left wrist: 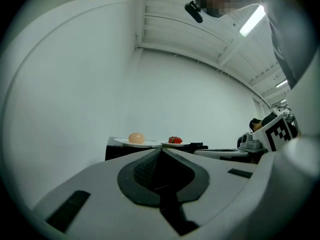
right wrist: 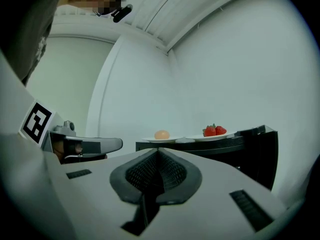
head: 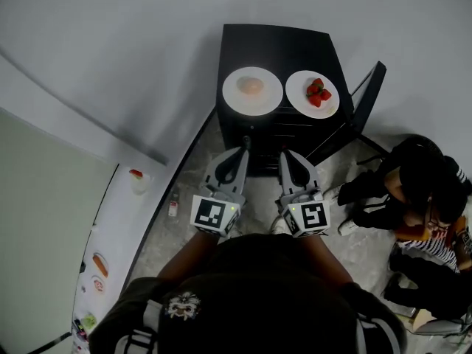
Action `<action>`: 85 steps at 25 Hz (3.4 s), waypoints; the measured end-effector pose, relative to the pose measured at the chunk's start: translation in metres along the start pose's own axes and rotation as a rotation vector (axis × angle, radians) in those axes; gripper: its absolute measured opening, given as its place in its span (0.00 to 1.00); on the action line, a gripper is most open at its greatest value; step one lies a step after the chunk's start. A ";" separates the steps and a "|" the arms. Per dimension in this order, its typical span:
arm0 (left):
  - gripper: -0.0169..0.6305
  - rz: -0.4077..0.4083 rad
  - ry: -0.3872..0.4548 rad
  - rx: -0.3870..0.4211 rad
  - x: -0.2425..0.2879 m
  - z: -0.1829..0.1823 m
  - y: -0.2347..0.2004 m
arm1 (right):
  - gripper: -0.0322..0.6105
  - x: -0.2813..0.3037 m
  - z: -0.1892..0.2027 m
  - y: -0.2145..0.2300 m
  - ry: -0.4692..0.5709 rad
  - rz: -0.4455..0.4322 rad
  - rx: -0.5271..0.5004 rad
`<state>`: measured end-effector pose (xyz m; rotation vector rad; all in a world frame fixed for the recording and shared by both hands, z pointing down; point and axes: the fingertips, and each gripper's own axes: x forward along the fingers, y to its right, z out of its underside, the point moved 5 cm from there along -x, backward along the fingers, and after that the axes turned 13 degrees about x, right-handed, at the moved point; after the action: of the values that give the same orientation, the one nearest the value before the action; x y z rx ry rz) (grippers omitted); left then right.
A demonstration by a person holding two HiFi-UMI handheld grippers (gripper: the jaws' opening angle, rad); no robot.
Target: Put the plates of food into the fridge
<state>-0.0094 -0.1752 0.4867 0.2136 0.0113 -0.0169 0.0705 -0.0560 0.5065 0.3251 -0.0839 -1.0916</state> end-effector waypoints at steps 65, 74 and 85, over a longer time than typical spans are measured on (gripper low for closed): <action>0.06 -0.106 0.009 -0.136 0.014 -0.004 0.010 | 0.10 0.034 -0.048 0.117 0.146 0.137 1.442; 0.06 -0.115 -0.041 -0.152 0.063 0.022 0.003 | 0.10 0.035 -0.028 0.134 0.060 0.111 1.463; 0.06 -0.104 -0.044 -0.186 0.071 -0.050 -0.029 | 0.10 0.020 -0.095 0.085 -0.021 0.151 1.401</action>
<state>0.0605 -0.1936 0.4308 0.0263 -0.0196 -0.1236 0.1737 -0.0172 0.4400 1.5241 -0.8934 -0.7278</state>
